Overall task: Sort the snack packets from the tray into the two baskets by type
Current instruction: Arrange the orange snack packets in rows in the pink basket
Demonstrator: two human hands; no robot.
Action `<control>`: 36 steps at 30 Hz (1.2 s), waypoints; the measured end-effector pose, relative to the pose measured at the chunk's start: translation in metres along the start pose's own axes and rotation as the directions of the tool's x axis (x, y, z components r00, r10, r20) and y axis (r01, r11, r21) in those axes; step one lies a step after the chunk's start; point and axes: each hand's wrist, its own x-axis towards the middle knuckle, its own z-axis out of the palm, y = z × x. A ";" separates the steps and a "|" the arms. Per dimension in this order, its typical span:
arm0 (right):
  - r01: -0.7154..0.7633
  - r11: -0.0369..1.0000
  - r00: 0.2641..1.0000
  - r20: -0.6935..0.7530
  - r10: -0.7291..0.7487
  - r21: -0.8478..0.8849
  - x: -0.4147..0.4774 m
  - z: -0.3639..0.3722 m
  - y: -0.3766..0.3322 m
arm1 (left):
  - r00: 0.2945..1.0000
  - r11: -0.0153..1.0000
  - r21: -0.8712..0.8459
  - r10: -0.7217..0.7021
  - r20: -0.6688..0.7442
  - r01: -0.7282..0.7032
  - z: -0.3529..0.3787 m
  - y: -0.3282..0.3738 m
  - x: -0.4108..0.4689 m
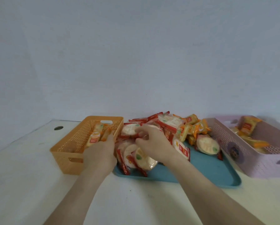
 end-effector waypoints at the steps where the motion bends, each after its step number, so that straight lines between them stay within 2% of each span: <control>1: -0.012 0.996 1.000 0.014 0.011 0.086 0.000 0.006 -0.005 | 0.999 1.000 -0.005 -0.006 -0.034 0.006 0.000 0.002 -0.002; 4: -0.107 0.916 0.993 0.090 0.078 0.387 0.001 0.018 -0.016 | 0.985 0.999 -0.037 0.000 -0.171 -0.007 -0.004 0.001 -0.012; 6: -0.270 0.760 0.957 0.254 0.143 0.591 0.005 0.020 -0.022 | 0.959 0.999 0.018 0.047 -0.278 -0.044 -0.015 -0.001 -0.019; 7: -0.336 0.689 0.933 0.324 0.154 0.642 0.006 0.019 -0.023 | 0.939 0.995 0.052 0.098 -0.330 -0.086 -0.020 0.001 -0.023; 9: -0.376 0.612 0.916 0.377 0.134 0.696 0.009 0.013 -0.026 | 0.876 0.974 0.099 0.228 -0.425 -0.205 -0.030 0.007 -0.029; 12: -0.304 0.573 0.950 0.282 0.130 0.761 0.005 -0.015 -0.027 | 0.741 0.901 0.178 0.427 -0.518 -0.395 -0.034 0.029 -0.032; 16: -0.211 0.511 0.976 0.147 0.163 0.834 -0.015 -0.073 0.002 | 0.586 0.805 0.140 0.527 -0.616 -0.576 -0.046 0.074 -0.034; 20: -0.145 0.569 0.972 0.008 0.236 0.809 -0.041 -0.144 0.032 | 0.519 0.656 -0.050 0.546 -0.657 -0.753 -0.059 0.135 -0.024; 22: -0.100 0.625 0.954 -0.104 0.281 0.774 -0.053 -0.180 0.043 | 0.556 0.565 -0.229 0.515 -0.653 -0.793 -0.065 0.170 -0.021; 23: -0.069 0.666 0.933 -0.188 0.307 0.743 -0.059 -0.199 0.052 | 0.606 0.520 -0.346 0.498 -0.621 -0.781 -0.068 0.194 -0.020; 24: -0.038 0.704 0.903 -0.277 0.327 0.709 -0.063 -0.214 0.059 | 0.658 0.504 -0.430 0.492 -0.570 -0.749 -0.068 0.215 -0.017; 26: 0.055 0.796 0.807 -0.496 0.321 0.603 -0.071 -0.239 0.076 | 0.690 0.526 -0.451 0.482 -0.540 -0.721 -0.058 0.256 -0.009; 28: 0.104 0.906 0.695 -0.682 0.228 0.409 -0.078 -0.260 0.095 | 0.738 0.527 -0.517 0.495 -0.458 -0.675 -0.047 0.290 -0.007; 30: 0.065 0.986 0.610 -0.788 0.085 0.157 -0.087 -0.276 0.114 | 0.761 0.483 -0.626 0.577 -0.297 -0.612 -0.037 0.316 -0.010; 32: -0.046 0.997 0.593 -0.805 -0.016 -0.054 -0.092 -0.282 0.132 | 0.713 0.460 -0.669 0.684 -0.152 -0.584 -0.029 0.330 -0.019; 34: -0.144 0.970 0.642 -0.764 -0.059 -0.196 -0.092 -0.278 0.150 | 0.653 0.476 -0.622 0.754 -0.075 -0.621 -0.020 0.333 -0.025; 36: -0.141 0.939 0.676 -0.724 -0.140 -0.314 -0.092 -0.272 0.167 | 0.645 0.506 -0.573 0.762 -0.053 -0.644 -0.012 0.334 -0.027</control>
